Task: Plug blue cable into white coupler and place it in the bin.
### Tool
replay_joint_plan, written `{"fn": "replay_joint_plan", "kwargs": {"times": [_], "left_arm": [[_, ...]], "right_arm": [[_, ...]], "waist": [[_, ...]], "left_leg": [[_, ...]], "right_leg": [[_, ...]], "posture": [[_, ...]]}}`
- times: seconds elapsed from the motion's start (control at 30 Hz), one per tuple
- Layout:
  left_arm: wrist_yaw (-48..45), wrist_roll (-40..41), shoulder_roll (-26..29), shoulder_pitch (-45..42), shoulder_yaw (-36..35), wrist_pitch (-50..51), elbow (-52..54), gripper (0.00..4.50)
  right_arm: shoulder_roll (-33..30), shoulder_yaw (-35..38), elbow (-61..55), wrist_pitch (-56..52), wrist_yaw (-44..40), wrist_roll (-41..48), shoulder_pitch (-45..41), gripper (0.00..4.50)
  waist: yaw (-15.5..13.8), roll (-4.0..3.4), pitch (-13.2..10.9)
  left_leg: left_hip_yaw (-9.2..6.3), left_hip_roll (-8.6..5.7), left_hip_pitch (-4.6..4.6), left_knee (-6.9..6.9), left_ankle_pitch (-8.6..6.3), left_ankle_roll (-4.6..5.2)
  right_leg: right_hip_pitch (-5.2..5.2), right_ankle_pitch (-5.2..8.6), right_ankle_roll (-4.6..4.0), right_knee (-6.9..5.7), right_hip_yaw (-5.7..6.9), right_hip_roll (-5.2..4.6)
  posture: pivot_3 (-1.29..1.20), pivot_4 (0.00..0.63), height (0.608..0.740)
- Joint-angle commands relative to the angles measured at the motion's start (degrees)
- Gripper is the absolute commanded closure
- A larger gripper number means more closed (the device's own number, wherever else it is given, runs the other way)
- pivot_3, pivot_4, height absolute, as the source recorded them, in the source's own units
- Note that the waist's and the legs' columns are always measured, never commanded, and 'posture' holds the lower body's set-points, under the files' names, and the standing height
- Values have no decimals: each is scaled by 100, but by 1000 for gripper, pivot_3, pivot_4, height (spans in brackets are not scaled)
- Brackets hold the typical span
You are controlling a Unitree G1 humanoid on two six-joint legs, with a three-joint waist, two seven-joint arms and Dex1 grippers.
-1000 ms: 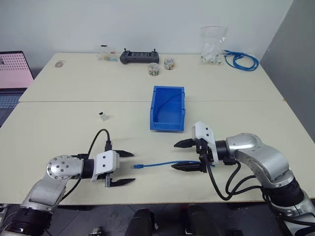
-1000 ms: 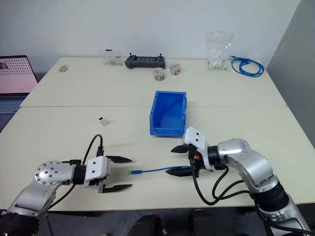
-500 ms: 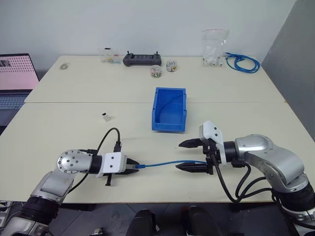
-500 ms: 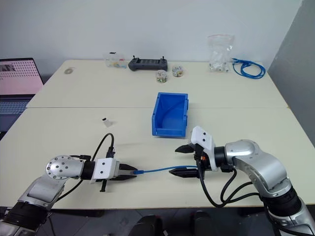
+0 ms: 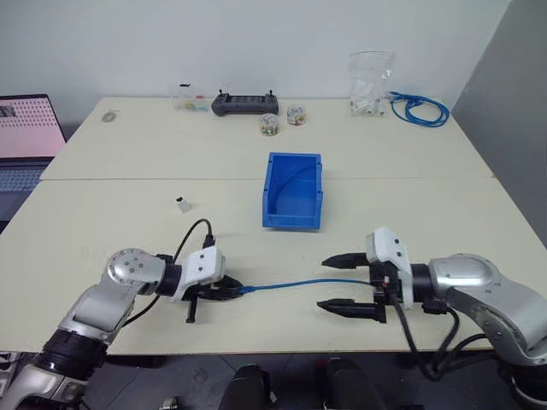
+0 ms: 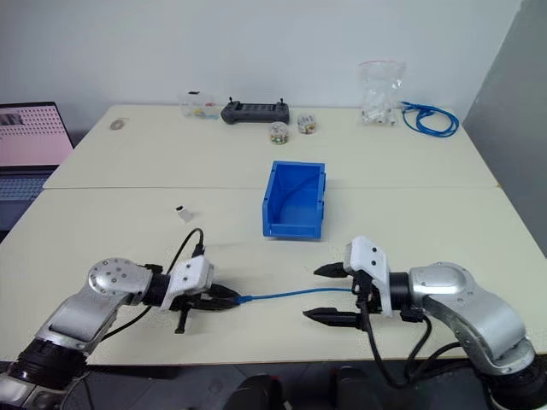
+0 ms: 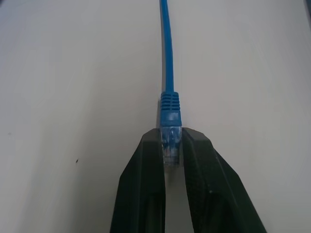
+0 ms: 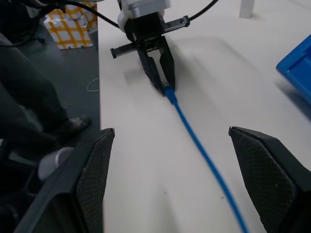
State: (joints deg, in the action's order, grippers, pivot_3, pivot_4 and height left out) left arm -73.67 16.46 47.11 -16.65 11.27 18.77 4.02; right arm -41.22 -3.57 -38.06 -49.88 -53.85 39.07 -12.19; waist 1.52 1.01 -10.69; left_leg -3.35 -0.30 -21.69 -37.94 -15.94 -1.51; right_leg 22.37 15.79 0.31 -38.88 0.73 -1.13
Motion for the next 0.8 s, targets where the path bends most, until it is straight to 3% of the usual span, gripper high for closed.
{"fn": "replay_joint_plan", "kwargs": {"times": [0.03,0.33,0.57,0.8], "left_arm": [[160,1032,-254,-573,-299,1472,707,4250],[743,2952,-952,-1309,-1118,3508,862,4250],[1198,3987,-1172,-1363,-1592,4376,937,4250],[1823,4750,-1299,-1364,-1855,4894,1137,4250]], "right_arm": [[-15,475,-436,-393,255,828,91,490],[350,1053,-450,-864,1541,2145,306,490],[985,1209,103,-813,2577,3211,-313,490],[1300,1024,485,-758,3072,3824,-993,490]], "waist": [[-10,9,-5],[28,12,-6],[19,12,-7],[13,12,-7]], "left_leg": [[-5,-1,-6,-4,0,0],[-4,-3,-5,0,0,-1],[0,-4,-4,-2,0,-2],[3,-4,-12,0,1,-2]], "right_leg": [[1,0,0,2,4,0],[3,3,5,2,-2,-1],[4,3,5,2,-8,-1],[14,3,4,2,-12,-3]], "posture": [[0,150,740],[0,150,740],[0,150,740],[0,150,740]]}}
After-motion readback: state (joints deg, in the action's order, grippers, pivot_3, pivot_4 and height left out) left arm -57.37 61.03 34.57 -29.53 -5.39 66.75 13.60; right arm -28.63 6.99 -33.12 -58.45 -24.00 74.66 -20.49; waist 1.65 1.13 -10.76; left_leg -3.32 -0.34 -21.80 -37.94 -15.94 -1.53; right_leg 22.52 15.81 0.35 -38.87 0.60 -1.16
